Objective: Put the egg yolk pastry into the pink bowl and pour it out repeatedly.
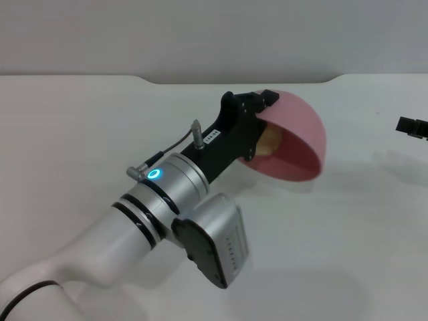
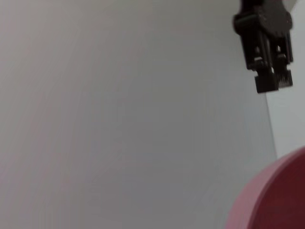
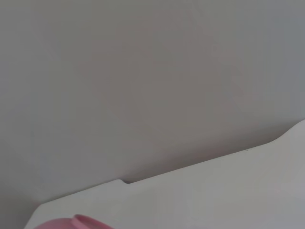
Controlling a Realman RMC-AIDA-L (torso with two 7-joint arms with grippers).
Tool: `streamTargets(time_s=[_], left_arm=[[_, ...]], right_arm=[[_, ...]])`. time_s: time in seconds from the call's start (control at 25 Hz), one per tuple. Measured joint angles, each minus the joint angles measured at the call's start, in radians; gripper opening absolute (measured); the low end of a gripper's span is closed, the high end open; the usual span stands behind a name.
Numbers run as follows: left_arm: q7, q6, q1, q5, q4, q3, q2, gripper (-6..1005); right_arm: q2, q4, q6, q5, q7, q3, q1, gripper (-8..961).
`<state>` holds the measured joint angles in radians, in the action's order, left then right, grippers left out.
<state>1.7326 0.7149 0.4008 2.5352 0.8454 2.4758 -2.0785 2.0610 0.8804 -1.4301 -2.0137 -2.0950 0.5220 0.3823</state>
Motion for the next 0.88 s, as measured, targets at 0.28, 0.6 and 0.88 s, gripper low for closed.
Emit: streamTargets(time_s=[0.28,0.6,0.88], left_arm=[[-0.029,0.167,0.005,-0.012,-0.055,0.027,0.000,0],[0.070,0.207,-0.012,-0.129,-0.020,0.013,0.002,-1],[0.112,-0.193,-0.109,-0.442,0.279,-0.235,0.015,-1]], right_arm=[[0.002,-0.008,-0.006,0.000,-0.002,-0.001,-0.006,467],[0.002,-0.025,-0.014,0.000,-0.002,0.013,0.007,472],[0.002,-0.027,-0.027,-0.008,0.005,0.058,0.035,475]])
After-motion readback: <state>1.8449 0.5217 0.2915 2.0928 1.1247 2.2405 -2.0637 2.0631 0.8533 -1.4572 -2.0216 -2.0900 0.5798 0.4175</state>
